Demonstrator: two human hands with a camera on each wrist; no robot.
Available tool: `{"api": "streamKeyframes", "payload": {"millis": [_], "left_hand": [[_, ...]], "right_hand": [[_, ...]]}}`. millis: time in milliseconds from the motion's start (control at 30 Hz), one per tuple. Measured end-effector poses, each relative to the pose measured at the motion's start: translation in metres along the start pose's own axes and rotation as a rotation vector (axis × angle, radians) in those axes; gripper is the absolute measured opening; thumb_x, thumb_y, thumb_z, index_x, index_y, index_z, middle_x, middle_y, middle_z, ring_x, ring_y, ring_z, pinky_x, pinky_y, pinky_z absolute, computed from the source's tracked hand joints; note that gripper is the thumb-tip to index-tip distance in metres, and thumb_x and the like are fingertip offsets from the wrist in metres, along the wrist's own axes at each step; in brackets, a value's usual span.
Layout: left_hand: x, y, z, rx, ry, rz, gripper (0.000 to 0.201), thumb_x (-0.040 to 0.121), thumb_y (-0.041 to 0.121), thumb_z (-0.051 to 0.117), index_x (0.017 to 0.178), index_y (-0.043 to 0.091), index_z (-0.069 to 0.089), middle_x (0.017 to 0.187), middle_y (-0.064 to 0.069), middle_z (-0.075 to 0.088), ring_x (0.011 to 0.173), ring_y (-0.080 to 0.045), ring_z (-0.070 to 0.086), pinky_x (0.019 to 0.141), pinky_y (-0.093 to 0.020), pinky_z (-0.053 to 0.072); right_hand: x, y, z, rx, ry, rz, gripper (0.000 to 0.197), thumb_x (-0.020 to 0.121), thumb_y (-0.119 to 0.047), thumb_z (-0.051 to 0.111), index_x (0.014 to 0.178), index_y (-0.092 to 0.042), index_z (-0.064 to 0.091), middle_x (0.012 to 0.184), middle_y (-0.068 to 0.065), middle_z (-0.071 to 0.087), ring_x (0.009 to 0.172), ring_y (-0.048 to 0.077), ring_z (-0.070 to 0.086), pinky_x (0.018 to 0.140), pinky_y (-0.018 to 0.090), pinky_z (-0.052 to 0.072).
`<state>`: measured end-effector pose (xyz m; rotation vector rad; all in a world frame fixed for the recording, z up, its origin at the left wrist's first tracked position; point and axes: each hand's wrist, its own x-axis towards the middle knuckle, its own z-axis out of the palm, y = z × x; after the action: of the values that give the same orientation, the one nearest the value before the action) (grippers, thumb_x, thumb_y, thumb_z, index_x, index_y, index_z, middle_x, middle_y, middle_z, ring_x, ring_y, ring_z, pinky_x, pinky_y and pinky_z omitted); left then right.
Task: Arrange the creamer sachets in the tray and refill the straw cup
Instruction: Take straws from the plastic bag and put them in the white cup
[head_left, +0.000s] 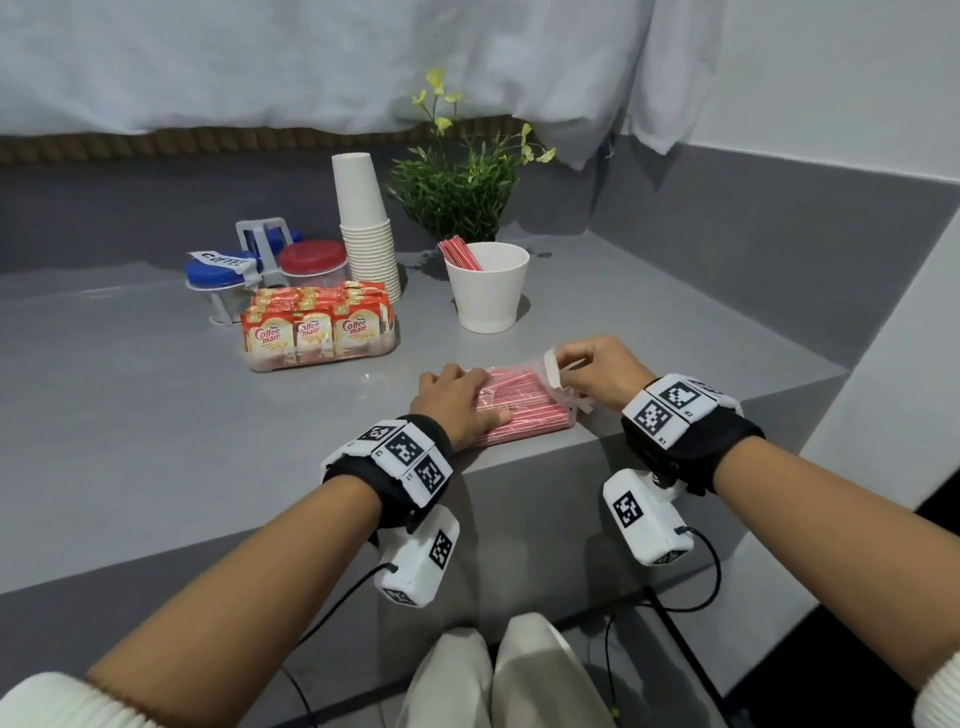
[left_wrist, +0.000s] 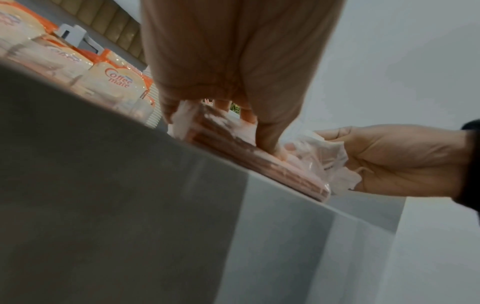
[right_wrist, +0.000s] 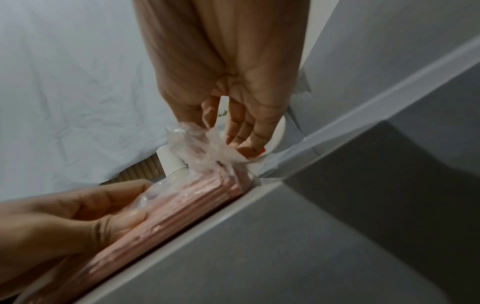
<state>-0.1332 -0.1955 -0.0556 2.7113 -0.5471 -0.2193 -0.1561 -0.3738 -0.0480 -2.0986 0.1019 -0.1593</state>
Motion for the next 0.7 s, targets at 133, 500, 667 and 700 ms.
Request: {"api": "streamKeyframes", "payload": {"millis": [133, 500, 667, 700], "left_hand": [[0.004, 0.002, -0.001, -0.007, 0.016, 0.009, 0.054, 0.089, 0.040, 0.055, 0.136, 0.023, 0.036, 0.133, -0.009, 0.039, 0.125, -0.030, 0.030, 0.104, -0.042, 0.031], [0.008, 0.001, 0.003, 0.027, 0.035, -0.013, 0.048, 0.090, 0.043, 0.051, 0.128, 0.017, 0.037, 0.131, -0.009, 0.041, 0.122, -0.029, 0.035, 0.100, -0.043, 0.034], [0.011, -0.001, 0.005, 0.041, 0.035, -0.028, 0.050, 0.090, 0.046, 0.048, 0.127, 0.014, 0.037, 0.131, -0.011, 0.040, 0.122, -0.029, 0.034, 0.100, -0.043, 0.034], [0.012, -0.001, 0.005, 0.041, 0.035, -0.030, 0.050, 0.091, 0.046, 0.048, 0.128, 0.014, 0.037, 0.132, -0.011, 0.040, 0.122, -0.028, 0.034, 0.101, -0.043, 0.034]], "right_hand": [[0.003, 0.010, 0.004, -0.043, -0.033, -0.026, 0.024, 0.083, 0.007, 0.055, 0.092, -0.008, 0.071, 0.081, -0.002, 0.062, 0.074, 0.020, 0.058, 0.059, 0.025, 0.049], [0.008, 0.004, 0.005, 0.095, 0.067, 0.067, 0.017, 0.086, 0.007, 0.052, 0.085, 0.000, 0.067, 0.072, 0.004, 0.060, 0.064, 0.021, 0.057, 0.054, 0.030, 0.050], [0.013, 0.008, 0.003, 0.133, 0.117, 0.077, 0.018, 0.083, 0.008, 0.057, 0.076, -0.004, 0.069, 0.067, 0.006, 0.060, 0.058, 0.019, 0.051, 0.047, 0.018, 0.046], [0.015, 0.008, 0.003, 0.157, 0.117, 0.089, 0.021, 0.083, 0.008, 0.057, 0.073, -0.007, 0.068, 0.068, 0.008, 0.060, 0.059, 0.021, 0.052, 0.049, 0.022, 0.047]]}}
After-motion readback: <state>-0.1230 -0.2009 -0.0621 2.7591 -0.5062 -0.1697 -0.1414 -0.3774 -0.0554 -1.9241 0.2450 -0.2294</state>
